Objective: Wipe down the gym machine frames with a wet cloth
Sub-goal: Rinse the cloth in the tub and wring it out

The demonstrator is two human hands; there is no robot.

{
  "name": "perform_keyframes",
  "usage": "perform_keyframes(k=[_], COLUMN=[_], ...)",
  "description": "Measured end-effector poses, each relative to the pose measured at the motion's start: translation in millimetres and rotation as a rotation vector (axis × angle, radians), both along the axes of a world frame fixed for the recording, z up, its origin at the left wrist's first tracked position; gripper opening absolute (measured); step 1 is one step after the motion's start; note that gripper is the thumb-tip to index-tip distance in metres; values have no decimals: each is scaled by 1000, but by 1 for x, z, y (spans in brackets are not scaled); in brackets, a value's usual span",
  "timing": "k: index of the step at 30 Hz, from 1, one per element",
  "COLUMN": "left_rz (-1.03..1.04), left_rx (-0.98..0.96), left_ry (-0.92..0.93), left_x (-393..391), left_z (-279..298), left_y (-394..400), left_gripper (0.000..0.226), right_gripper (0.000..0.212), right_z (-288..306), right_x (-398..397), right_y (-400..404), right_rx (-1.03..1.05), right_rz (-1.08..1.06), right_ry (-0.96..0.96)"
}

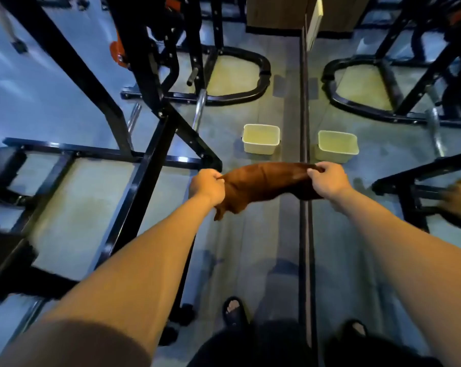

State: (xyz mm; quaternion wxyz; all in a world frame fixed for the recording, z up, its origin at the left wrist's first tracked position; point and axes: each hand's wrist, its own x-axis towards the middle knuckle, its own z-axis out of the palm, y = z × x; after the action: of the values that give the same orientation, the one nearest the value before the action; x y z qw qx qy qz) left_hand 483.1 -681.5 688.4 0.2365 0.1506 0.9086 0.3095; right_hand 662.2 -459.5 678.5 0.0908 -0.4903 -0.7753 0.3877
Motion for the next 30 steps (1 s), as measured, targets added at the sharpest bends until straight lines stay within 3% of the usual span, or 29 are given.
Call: perform_keyframes(k=[9,25,27,28,29,30], left_rz=[15,-140,-138,-120,-98,-64], left_rx=[-64,-319,-287,-266,-239,-207], left_ry=[-26,-105,-129,-150,-161,-170], left_x=[-112,-327,-347,-356,-364,-370], left_z=[-19,-153,-179,-194,-211,-224], left_y=[158,431,464,477,488,500], left_gripper=[15,33,27,23,19,16], right_gripper=[13,23,15,27,55,99], right_z=[-36,-139,-222,-280,-315,-330], right_x=[-104,-302,-329,-339,-340,-352], right_y=[139,371,414,438,455,464], right_rx=[-149,-276,-293,-364,-284,-439], right_rz=[-72,-129,-150,-160,-220,-151], right_ry=[-24,-166,-179,-146,-148,-114])
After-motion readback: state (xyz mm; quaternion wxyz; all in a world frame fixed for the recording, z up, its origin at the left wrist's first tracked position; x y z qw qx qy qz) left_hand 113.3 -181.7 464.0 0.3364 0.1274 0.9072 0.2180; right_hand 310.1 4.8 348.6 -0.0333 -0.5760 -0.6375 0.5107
